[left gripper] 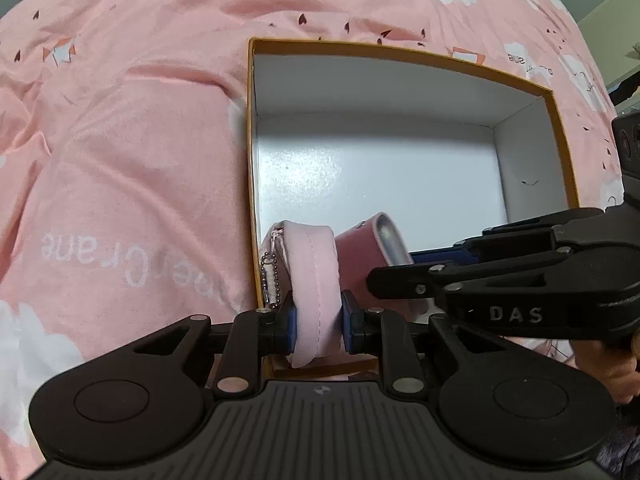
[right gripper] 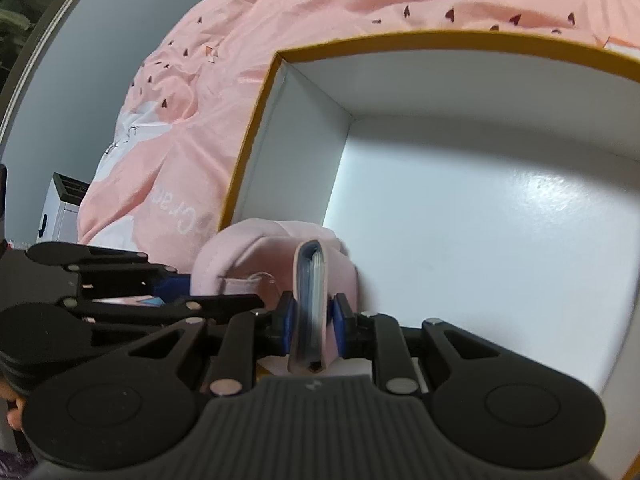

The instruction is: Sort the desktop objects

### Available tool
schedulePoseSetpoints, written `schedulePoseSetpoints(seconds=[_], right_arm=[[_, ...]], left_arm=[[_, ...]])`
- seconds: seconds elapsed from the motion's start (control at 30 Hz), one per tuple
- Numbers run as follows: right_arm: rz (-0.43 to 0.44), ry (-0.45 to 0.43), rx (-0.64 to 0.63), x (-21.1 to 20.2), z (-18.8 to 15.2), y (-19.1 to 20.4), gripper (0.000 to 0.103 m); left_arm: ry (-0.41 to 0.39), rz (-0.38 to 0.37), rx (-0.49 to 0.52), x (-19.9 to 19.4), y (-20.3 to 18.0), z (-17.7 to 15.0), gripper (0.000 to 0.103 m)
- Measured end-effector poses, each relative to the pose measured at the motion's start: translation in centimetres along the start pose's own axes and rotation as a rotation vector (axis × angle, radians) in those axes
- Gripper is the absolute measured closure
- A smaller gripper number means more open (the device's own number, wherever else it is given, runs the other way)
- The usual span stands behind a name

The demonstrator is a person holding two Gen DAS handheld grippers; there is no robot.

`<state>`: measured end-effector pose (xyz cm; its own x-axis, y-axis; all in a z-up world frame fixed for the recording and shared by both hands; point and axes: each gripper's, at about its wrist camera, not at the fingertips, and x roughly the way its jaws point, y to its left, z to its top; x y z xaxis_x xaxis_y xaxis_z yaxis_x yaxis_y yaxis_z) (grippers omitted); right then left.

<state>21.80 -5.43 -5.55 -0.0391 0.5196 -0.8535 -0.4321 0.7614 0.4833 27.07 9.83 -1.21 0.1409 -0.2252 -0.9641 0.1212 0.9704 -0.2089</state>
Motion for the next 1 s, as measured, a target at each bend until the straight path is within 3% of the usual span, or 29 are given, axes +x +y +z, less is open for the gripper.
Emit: schedulePoseSetpoints(seconds=[0.07,0.27,0.43,0.63,0.7,0.77,0.8,1.0], right_arm=[[-0.003,0.009,0.032,0.8,0.1,-0.4,0.081],[0.100,-0.008,0.063,1.0,-0.4,-1.1,0.074],[0.155,-0.035,0.044,0.9,-0.7,-0.7,0.071],[0.193,-0.087,0.031,-0.4,-0.6,-0.8,0.069],[0.167,-0.121,-0.001,-1.5,-0.6,-1.1,0.072],[0.116,-0.144,-0.040,-2.3,-0.5,-1.4,0.083],[0.080,-0.147,-0.064,-2.4,-0.5,-1.4,0.083],[-0.130,0.041,-0.160,2.8,0.2,-1.2,0.089]], left_arm=[[0.009,-0.017,-0.017,0.7,0.6,0.0,0.080],[-0.034,-0.081,-0.025,0.2,1.9,-0.9,0.079],[-0.110,-0.111,-0.008,-2.5,2.4,-2.1,0.056],[-0.198,-0.131,-0.038,-5.0,3.6,-3.9,0.054],[-0.216,-0.136,-0.060,-5.5,4.3,-4.2,0.054],[-0.220,-0.142,-0.084,-5.4,5.1,-4.1,0.054],[-0.212,-0.149,-0.099,-5.1,5.4,-4.1,0.059],[-0.168,-0.137,-0.152,-3.0,6.7,-4.8,0.070]])
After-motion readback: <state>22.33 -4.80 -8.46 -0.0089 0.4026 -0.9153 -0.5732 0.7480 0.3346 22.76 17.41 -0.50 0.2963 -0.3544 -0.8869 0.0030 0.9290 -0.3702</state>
